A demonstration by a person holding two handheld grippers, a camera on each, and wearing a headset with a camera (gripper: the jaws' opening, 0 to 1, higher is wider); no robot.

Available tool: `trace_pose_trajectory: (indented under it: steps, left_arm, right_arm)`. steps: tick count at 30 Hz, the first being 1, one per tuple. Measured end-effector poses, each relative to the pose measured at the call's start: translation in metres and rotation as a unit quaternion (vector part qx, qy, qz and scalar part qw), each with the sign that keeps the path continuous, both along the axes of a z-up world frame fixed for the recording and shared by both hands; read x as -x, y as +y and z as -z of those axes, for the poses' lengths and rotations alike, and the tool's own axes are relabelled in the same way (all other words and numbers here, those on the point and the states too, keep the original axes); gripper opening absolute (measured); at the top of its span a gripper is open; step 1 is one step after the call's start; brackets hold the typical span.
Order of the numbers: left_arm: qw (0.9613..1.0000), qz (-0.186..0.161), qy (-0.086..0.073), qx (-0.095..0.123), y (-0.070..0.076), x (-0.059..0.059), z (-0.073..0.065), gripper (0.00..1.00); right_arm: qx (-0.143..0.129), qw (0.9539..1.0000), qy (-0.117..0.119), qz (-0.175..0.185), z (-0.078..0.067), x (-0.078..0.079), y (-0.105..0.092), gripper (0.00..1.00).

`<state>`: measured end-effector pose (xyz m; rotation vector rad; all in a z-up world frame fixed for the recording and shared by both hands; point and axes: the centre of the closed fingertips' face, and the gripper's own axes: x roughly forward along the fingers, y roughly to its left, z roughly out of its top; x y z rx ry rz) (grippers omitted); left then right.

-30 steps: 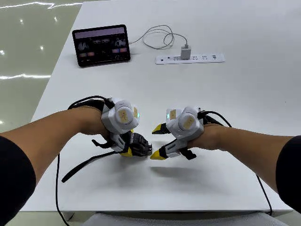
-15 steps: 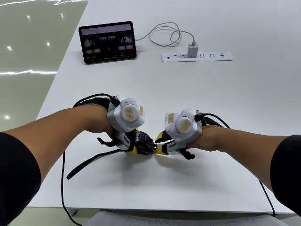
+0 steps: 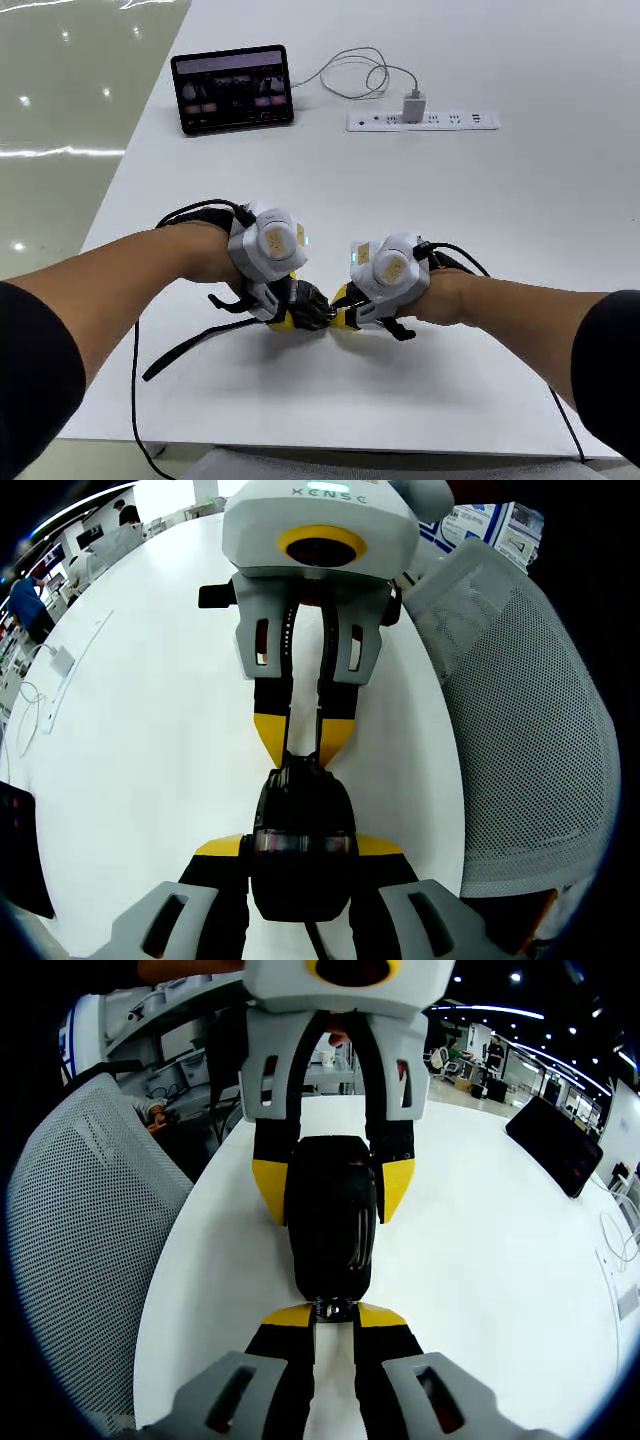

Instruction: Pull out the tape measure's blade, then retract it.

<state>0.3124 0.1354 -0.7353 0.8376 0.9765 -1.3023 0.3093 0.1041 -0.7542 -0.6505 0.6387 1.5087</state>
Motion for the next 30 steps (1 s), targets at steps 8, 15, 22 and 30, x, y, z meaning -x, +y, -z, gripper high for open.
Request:
trace_pose_trajectory:
  steps: [8,15,22,30]
  left_arm:
    - [1.0,-0.004,0.004,0.002,0.0,0.001,0.0,0.35]
    - [1.0,-0.005,0.004,0.0,-0.001,0.001,-0.001,0.35]
    - [1.0,-0.007,0.004,0.003,-0.001,0.001,0.0,0.35]
    - [1.0,-0.007,0.005,0.005,-0.001,0.001,0.001,0.35]
  right_arm:
    - [0.011,0.9999,-0.003,-0.005,0.0,0.0,-0.008,0.09]
    - [0.02,0.9996,-0.017,-0.009,0.001,0.0,-0.007,0.11]
    - [0.025,0.9996,-0.014,-0.004,0.007,-0.001,-0.004,0.12]
    - [0.007,1.0,0.001,0.001,0.004,0.0,0.0,0.11]
